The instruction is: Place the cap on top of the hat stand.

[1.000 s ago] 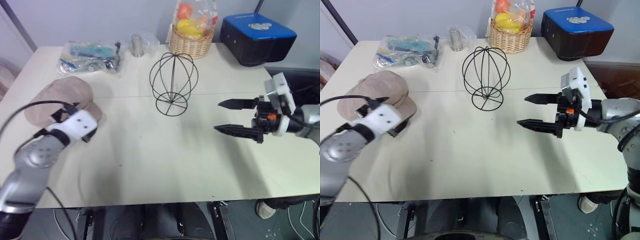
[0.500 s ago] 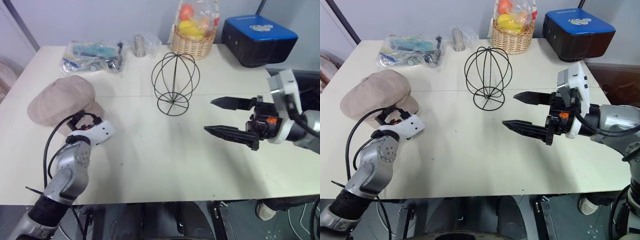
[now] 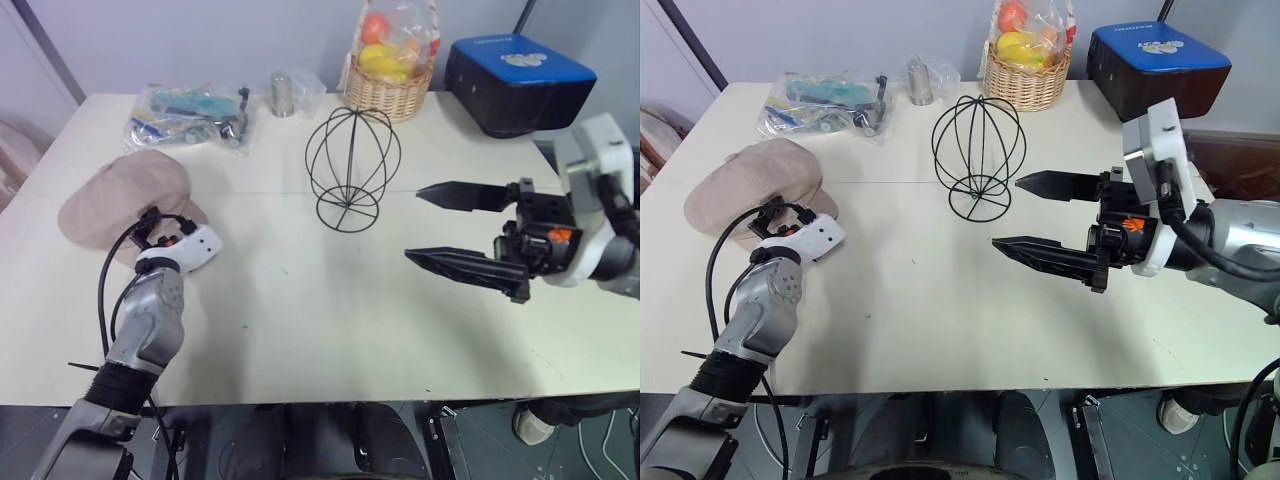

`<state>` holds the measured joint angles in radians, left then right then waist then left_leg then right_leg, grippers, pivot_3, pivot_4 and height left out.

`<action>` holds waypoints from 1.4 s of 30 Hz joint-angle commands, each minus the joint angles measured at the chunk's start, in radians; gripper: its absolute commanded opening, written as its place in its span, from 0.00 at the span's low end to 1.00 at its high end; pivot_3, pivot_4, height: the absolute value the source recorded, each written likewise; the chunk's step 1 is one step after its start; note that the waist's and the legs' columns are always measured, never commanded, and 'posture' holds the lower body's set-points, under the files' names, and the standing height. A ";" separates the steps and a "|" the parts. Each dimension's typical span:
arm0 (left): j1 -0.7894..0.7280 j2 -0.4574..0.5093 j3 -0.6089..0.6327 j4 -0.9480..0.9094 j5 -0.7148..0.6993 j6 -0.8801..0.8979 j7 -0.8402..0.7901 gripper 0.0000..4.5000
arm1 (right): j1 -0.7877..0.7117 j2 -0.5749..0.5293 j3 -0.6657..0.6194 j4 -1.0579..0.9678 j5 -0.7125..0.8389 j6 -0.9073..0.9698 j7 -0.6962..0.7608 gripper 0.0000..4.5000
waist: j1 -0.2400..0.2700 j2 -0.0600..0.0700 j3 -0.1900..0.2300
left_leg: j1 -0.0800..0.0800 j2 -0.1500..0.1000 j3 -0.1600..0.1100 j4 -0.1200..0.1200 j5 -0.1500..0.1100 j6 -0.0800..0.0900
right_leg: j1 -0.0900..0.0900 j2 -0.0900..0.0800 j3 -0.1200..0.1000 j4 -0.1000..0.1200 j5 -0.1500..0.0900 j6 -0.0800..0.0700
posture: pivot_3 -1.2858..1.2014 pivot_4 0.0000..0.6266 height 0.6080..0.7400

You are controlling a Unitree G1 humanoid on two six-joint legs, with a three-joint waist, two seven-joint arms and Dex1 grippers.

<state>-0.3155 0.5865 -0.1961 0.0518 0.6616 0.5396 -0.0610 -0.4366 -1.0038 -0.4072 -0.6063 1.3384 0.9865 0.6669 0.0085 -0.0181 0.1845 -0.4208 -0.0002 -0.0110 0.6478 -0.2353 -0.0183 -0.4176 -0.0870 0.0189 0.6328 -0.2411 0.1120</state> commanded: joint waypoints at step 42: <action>-0.397 -0.124 -0.243 0.024 0.063 -0.801 -0.177 0.08 | 0.233 -0.051 -0.191 -0.038 -0.070 -0.068 -0.175 1.00 | 0.007 -0.002 0.000 | -0.004 -0.003 0.001 0.006 -0.002 0.004 | 0.003 0.000 0.002 -0.003 0.003 0.005 | 0.52 0.24 1.00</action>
<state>-0.7148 0.4703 -0.4287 0.0810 0.7124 -0.2574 -0.2371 -0.1998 -1.0476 -0.5728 -0.6340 1.2774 0.9442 0.4978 0.0150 -0.0201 0.1843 -0.4243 -0.0030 -0.0104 0.6543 -0.2372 -0.0145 -0.4146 -0.0873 0.0210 0.6300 -0.2376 0.1172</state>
